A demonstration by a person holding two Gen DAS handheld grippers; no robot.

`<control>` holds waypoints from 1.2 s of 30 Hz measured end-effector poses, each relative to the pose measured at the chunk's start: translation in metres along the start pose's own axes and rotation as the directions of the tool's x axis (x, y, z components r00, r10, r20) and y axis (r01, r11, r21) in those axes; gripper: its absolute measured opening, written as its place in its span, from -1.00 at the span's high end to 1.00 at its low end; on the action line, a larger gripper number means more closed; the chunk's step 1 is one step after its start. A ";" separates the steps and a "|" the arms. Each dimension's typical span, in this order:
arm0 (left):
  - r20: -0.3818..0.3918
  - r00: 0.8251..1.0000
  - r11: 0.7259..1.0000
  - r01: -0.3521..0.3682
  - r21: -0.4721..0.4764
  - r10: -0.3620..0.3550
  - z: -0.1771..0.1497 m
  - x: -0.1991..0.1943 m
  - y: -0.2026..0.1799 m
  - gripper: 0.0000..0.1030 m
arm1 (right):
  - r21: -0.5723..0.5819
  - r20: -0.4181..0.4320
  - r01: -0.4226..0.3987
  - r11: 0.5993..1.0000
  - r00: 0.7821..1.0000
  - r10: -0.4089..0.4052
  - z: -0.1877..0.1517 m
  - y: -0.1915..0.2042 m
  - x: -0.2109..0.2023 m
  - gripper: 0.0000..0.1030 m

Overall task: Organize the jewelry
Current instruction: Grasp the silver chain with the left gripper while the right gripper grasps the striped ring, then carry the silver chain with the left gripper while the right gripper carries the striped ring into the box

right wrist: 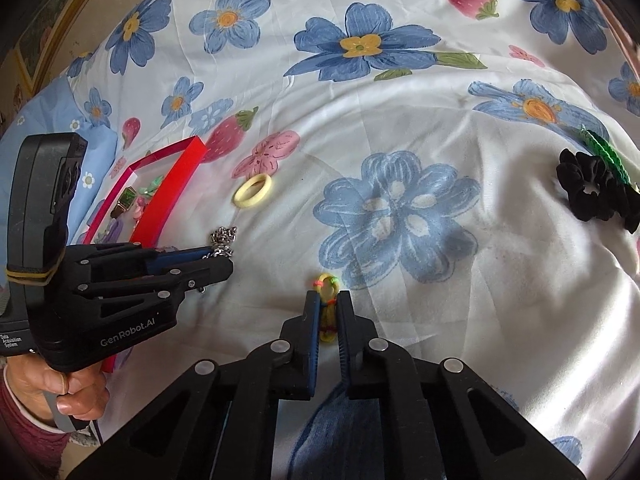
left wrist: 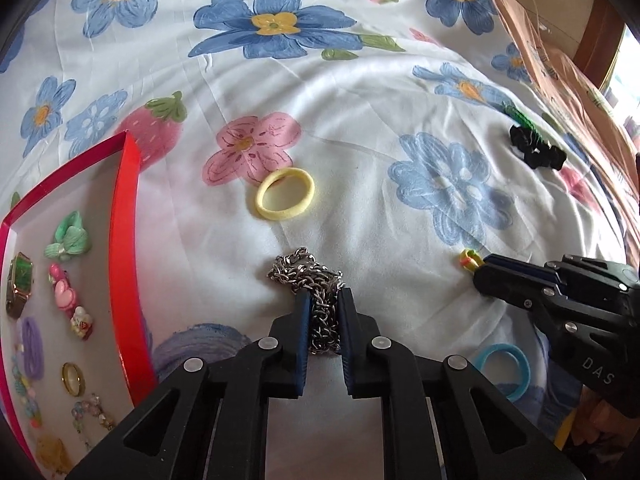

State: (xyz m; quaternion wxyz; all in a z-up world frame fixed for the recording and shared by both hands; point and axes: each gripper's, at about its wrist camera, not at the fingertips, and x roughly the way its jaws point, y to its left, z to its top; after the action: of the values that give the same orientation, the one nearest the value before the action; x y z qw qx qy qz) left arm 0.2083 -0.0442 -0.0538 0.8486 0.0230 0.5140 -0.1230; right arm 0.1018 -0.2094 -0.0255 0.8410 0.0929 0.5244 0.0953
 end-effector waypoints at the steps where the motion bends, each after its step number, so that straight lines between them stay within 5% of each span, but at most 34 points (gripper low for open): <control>1: 0.007 1.000 1.000 0.007 -0.005 -0.007 -0.001 -0.003 0.001 0.78 | 0.003 0.004 -0.005 1.000 1.000 0.005 0.000 0.000 -0.002 0.86; 13: 0.122 0.985 0.989 0.130 -0.073 -0.120 -0.032 -0.072 0.021 0.79 | 0.021 0.079 -0.067 0.998 0.995 0.065 0.007 0.014 -0.035 0.88; 36: 0.307 0.947 0.980 0.145 -0.136 -0.097 -0.092 -0.195 0.060 0.80 | -0.102 0.114 -0.158 0.982 0.979 0.169 0.006 0.091 -0.061 0.88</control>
State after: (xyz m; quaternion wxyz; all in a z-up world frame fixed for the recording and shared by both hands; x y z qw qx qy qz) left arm 0.0567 0.0657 0.0688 0.9066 -0.0944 0.3881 -0.1362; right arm 0.0750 -0.1380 0.0533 0.8643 0.1025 0.4574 0.1822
